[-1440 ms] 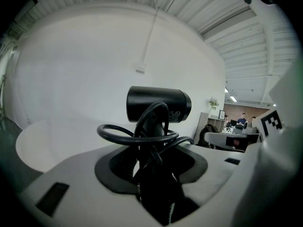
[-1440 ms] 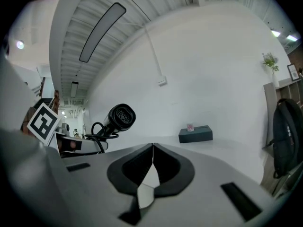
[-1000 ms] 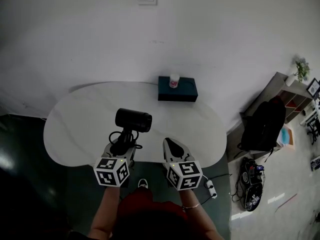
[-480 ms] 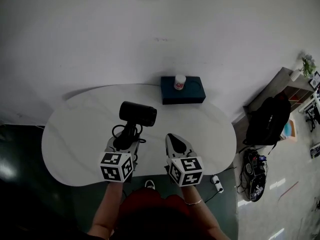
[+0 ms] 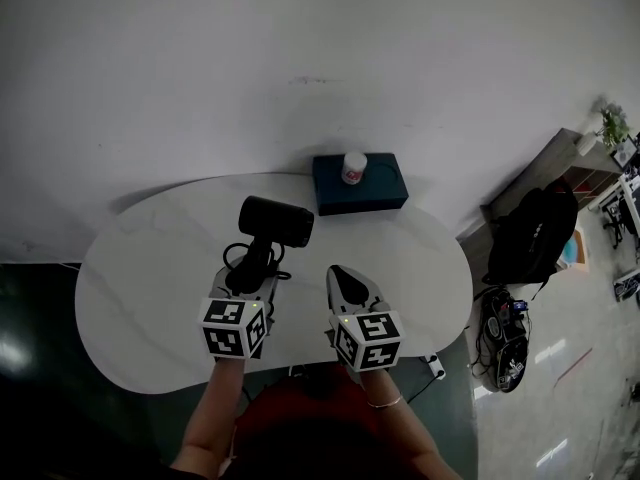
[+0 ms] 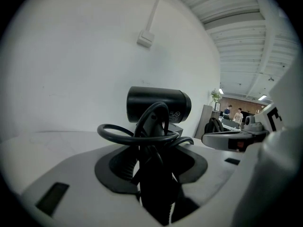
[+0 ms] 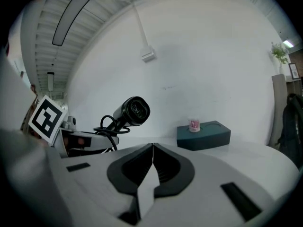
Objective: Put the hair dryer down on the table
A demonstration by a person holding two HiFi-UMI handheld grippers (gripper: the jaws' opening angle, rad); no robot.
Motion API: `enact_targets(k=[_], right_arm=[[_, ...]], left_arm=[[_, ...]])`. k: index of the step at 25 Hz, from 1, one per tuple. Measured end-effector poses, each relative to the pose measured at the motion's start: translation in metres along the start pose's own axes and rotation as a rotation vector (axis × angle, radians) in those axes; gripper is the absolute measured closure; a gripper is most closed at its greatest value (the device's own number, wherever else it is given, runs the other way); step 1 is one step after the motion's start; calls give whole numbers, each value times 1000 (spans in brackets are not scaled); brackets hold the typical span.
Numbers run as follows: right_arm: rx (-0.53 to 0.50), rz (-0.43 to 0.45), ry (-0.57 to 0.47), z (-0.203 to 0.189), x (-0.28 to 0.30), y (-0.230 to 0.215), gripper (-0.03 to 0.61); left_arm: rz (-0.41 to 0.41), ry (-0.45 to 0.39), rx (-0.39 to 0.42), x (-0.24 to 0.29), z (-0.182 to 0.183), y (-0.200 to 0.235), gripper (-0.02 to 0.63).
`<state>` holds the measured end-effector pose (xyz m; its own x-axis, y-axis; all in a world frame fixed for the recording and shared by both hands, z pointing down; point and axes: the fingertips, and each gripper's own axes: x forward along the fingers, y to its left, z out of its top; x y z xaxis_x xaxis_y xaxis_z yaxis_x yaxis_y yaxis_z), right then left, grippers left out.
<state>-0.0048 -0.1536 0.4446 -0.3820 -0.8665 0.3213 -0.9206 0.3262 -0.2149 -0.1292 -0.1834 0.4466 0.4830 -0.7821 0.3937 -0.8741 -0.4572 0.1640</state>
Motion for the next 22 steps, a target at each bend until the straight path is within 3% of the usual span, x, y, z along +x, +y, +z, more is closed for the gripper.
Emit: enact_targets(k=[14, 22], right_arm=[[-34, 26, 10, 26, 62, -47, 563], [-64, 30, 58, 21, 98, -65, 563]], left_arm=[[39, 75, -9, 80, 10, 26, 414], [61, 99, -16, 125, 10, 41, 414]])
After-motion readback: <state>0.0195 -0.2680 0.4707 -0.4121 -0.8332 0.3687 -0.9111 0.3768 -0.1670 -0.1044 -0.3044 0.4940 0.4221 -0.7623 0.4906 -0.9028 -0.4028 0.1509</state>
